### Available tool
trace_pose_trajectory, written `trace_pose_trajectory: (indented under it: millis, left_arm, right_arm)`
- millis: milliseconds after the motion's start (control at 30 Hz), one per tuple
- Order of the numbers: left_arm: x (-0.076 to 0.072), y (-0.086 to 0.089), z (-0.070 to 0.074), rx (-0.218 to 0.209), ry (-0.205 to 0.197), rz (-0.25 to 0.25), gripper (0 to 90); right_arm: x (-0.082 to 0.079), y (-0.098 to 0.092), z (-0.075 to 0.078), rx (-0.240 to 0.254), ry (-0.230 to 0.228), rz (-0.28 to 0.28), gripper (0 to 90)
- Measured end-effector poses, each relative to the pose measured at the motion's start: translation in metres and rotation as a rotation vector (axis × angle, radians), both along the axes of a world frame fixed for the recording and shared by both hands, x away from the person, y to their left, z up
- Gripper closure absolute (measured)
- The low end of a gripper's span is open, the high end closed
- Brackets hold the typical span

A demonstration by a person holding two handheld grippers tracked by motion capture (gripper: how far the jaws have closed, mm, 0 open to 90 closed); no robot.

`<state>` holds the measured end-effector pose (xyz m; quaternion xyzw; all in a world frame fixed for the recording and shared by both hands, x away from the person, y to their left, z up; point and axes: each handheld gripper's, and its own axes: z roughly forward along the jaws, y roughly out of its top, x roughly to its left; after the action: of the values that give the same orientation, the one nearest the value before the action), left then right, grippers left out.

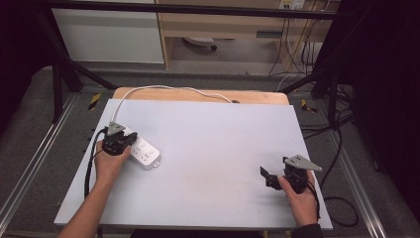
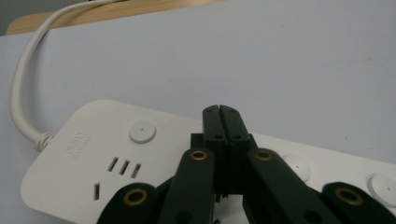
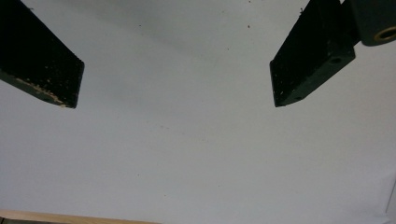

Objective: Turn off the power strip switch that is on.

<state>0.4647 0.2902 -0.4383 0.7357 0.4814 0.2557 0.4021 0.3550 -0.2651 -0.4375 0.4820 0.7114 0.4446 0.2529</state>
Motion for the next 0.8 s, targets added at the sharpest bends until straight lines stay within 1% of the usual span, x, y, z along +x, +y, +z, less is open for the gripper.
trace_pose_trajectory:
  millis: [133, 300, 500, 667, 800]
  left_arm:
    - [0.0, 0.0001, -0.0004, 0.002, 0.001, 0.001, 90.0]
    - [0.0, 0.0006, -0.0009, -0.006, 0.003, 0.003, 90.0]
    - [-0.0005, 0.0013, -0.0021, -0.024, -0.001, 0.011, 90.0]
    - [-0.0003, 0.0026, -0.0022, -0.038, 0.006, 0.01, 90.0]
    - [-0.0003, 0.0018, -0.0019, -0.026, 0.002, 0.009, 90.0]
  right_arm:
    - [0.0, -0.0001, 0.0, -0.002, -0.001, 0.002, 3.4]
    - [-0.0001, 0.0001, 0.0, 0.0, 0.001, 0.002, 3.4]
    - [0.0, 0.0003, -0.0003, -0.003, 0.003, 0.005, 3.4]
    - [0.0001, 0.0004, -0.0006, -0.007, 0.007, 0.006, 3.3]
    - [0.0003, 0.0004, -0.0008, -0.011, 0.004, 0.008, 3.3]
